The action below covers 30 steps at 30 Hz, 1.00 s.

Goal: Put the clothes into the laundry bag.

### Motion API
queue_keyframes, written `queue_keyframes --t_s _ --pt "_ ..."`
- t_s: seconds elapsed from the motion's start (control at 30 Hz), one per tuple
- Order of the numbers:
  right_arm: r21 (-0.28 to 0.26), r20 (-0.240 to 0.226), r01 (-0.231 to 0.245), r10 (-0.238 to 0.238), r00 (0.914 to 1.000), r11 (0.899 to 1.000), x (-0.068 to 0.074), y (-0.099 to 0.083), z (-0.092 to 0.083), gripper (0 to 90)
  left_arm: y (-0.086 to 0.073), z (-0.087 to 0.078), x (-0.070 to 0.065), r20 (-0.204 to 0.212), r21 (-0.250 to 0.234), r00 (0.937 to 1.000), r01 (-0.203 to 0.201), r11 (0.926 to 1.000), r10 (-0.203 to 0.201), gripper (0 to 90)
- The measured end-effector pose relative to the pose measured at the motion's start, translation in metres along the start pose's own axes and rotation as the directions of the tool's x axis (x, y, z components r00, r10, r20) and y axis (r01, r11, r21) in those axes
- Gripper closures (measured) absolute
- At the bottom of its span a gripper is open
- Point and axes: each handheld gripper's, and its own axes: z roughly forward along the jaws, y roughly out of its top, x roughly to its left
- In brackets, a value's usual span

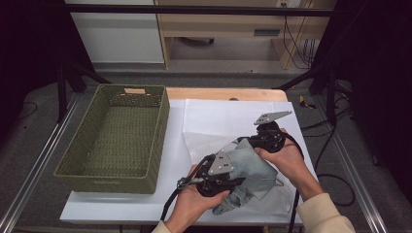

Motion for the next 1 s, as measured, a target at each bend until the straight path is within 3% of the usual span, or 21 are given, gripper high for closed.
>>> queue_keyframes --t_s 0.23,0.4,0.5,0.73,1.0 --pt "-0.015 0.000 0.010 -0.010 1.0000 1.000 -0.001 0.000 -0.001 90.0 -0.001 0.005 -0.004 0.032 0.002 0.9995 0.002 1.0000 -0.002 66.0" --pt "-0.020 0.004 0.005 -0.005 1.0000 1.000 0.000 0.000 -0.004 90.0 -0.004 0.009 0.003 0.007 0.019 0.9997 0.025 0.9995 -0.025 66.0" --pt "-0.023 0.007 0.006 -0.006 1.0000 1.000 0.000 0.000 -0.006 90.0 -0.007 0.011 0.008 0.023 0.008 0.9986 0.048 0.9988 -0.048 66.0" --pt "-0.039 0.010 0.011 -0.011 0.9999 0.999 0.000 0.002 -0.014 90.0 -0.013 0.015 0.015 0.017 0.020 0.9966 0.080 0.9966 -0.081 65.9" --pt "-0.043 0.013 0.017 -0.017 0.9998 0.999 0.002 0.003 -0.019 90.0 -0.014 0.018 0.020 0.001 0.030 0.9956 0.094 0.9952 -0.094 65.6"
